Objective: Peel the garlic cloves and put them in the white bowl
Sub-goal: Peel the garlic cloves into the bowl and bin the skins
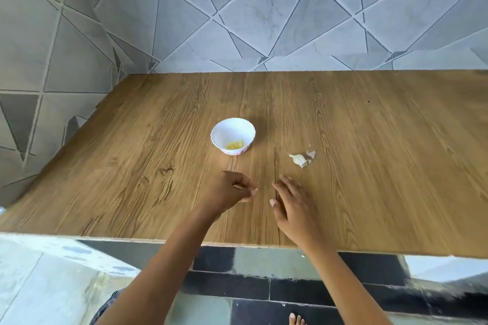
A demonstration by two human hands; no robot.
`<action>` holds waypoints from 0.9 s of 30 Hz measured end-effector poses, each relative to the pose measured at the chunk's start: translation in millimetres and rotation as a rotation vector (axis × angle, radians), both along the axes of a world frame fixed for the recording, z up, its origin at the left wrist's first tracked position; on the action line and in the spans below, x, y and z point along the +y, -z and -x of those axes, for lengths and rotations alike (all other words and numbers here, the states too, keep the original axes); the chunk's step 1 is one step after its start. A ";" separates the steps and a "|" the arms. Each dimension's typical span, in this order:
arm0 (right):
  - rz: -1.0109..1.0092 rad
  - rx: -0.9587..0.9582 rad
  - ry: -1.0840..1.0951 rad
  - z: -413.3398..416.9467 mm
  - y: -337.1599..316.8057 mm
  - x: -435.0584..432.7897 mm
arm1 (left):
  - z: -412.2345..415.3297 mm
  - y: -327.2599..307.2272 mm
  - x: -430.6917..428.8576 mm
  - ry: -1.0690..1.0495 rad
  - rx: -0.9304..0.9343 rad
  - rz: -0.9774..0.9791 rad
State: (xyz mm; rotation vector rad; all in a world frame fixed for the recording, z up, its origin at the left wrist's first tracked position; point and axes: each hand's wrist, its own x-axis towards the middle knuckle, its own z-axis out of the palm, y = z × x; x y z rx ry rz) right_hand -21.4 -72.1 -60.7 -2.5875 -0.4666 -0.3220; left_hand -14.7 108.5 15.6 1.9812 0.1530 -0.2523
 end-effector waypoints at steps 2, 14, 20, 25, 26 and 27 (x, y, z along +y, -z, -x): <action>0.007 0.026 0.002 1.5 -2.4 -0.1 | -2.2 -0.2 3.8 0.056 0.032 -0.028; 0.036 0.067 0.007 5.4 -10.7 1.0 | -18.9 0.9 -0.3 0.089 0.179 -0.178; 0.030 0.063 -0.010 5.2 -12.3 2.2 | -11.5 -0.1 -2.9 0.103 0.129 -0.280; 0.052 0.043 -0.009 6.2 -14.4 1.9 | -11.7 -2.0 -15.1 0.101 0.085 -0.421; 0.056 0.049 -0.015 6.4 -15.3 2.2 | -12.4 -1.8 -16.7 0.097 0.083 -0.434; 0.057 0.056 -0.018 6.0 -16.0 2.5 | -13.3 -2.6 -17.3 0.099 0.087 -0.450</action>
